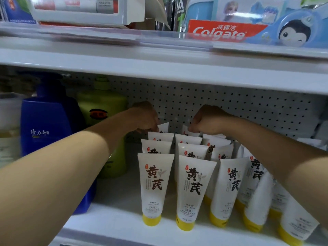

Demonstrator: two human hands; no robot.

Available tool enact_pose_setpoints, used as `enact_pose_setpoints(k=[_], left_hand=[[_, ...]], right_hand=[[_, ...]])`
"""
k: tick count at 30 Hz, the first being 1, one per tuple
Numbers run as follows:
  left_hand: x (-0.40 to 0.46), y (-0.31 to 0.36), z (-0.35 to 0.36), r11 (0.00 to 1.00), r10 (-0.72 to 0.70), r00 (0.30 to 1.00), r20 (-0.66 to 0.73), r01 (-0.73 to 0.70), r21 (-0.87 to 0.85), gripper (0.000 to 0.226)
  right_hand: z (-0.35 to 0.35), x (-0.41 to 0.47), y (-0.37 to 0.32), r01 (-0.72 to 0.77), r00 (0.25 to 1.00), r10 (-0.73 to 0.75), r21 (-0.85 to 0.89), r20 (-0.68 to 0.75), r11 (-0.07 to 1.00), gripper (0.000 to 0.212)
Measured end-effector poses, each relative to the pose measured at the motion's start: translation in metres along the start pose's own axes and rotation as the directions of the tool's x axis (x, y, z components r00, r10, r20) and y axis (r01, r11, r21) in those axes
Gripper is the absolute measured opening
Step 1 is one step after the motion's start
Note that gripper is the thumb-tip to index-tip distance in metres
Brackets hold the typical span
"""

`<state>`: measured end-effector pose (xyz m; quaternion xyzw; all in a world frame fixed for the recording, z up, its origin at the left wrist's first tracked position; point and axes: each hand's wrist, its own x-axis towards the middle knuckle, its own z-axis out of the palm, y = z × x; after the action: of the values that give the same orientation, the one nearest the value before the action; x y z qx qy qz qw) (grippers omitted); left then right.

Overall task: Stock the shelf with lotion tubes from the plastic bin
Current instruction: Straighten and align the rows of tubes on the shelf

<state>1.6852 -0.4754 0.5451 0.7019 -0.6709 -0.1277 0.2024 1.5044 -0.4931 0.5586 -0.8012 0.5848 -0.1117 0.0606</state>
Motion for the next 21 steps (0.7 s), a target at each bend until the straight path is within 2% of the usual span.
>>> enact_pose_setpoints(k=[4,6,9,17,21], left_hand=[[0.004,0.0,0.004,0.998,0.022,0.999,-0.044,-0.019,0.064,0.03],[0.005,0.001,0.006,0.995,0.03,0.997,-0.069,-0.023,0.102,0.032],[0.005,0.0,0.006,0.996,0.011,0.996,-0.086,-0.004,0.09,0.032],[0.007,-0.001,0.006,0.997,0.008,0.998,-0.068,-0.003,0.071,0.028],[0.007,-0.001,0.006,0.997,0.009,0.998,-0.062,-0.004,0.076,0.027]], right_hand=[[-0.001,0.01,-0.003,0.015,1.0,-0.013,-0.068,0.026,0.998,0.022],[0.001,0.012,-0.005,0.043,0.997,-0.035,-0.127,0.067,0.991,0.027],[0.004,0.012,-0.005,0.101,0.993,-0.089,-0.174,0.075,0.98,0.02],[0.009,0.016,0.002,0.165,0.986,-0.165,-0.035,0.011,0.986,0.006],[0.01,0.016,0.0,0.184,0.983,-0.184,-0.034,0.002,0.982,0.008]])
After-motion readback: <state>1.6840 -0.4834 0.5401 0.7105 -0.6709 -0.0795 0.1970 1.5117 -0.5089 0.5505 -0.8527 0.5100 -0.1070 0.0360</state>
